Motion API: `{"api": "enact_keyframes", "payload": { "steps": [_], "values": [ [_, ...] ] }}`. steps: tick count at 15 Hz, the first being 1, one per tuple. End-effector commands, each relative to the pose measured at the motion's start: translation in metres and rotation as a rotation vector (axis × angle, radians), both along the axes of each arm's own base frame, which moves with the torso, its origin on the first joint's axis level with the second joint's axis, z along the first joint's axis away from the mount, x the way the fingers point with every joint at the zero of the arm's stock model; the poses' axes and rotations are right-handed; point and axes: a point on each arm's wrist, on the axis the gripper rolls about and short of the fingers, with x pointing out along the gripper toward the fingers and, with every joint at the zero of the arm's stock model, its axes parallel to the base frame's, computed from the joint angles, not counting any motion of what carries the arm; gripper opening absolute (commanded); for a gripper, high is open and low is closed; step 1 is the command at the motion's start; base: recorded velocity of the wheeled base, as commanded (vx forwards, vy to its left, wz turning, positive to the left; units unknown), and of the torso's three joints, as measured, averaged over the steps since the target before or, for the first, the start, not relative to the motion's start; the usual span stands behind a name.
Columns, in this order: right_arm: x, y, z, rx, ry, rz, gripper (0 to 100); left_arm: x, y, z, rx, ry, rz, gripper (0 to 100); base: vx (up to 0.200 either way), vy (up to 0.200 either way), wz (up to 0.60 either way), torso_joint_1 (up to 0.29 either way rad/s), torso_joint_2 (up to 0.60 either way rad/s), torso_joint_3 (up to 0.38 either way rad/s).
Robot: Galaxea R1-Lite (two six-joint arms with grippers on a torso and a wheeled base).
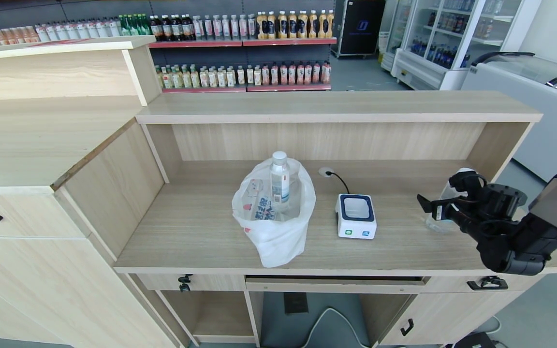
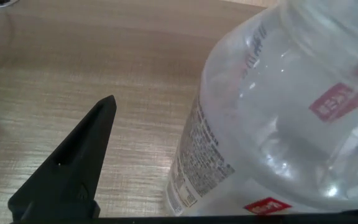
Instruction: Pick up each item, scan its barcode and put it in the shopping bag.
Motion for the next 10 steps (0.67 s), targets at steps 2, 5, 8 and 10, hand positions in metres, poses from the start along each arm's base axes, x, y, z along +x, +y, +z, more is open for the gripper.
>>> {"api": "enact_keyframes", "payload": {
  "steps": [2, 5, 8, 10],
  "values": [
    [0.0058, -0.0012, -0.003, -0.002, -0.008, 0.001, 0, 0.0, 0.0, 0.0, 0.0, -0.001, 0.0, 100, 0.0, 0.0, 0.0, 0.0, 0.0, 0.0],
    [0.0062, -0.0019, -0.0071, 0.0, 0.003, 0.0, 0, 0.0, 0.0, 0.0, 0.0, -0.001, 0.0, 100, 0.0, 0.0, 0.0, 0.0, 0.0, 0.0],
    [0.0059, -0.0012, -0.0032, -0.001, -0.011, 0.0, 0, 0.0, 0.0, 0.0, 0.0, -0.001, 0.0, 100, 0.0, 0.0, 0.0, 0.0, 0.0, 0.0],
    [0.0044, -0.0017, -0.0003, -0.001, -0.011, -0.002, 0, 0.0, 0.0, 0.0, 0.0, -0.001, 0.0, 100, 0.0, 0.0, 0.0, 0.0, 0.0, 0.0]
  ]
}}
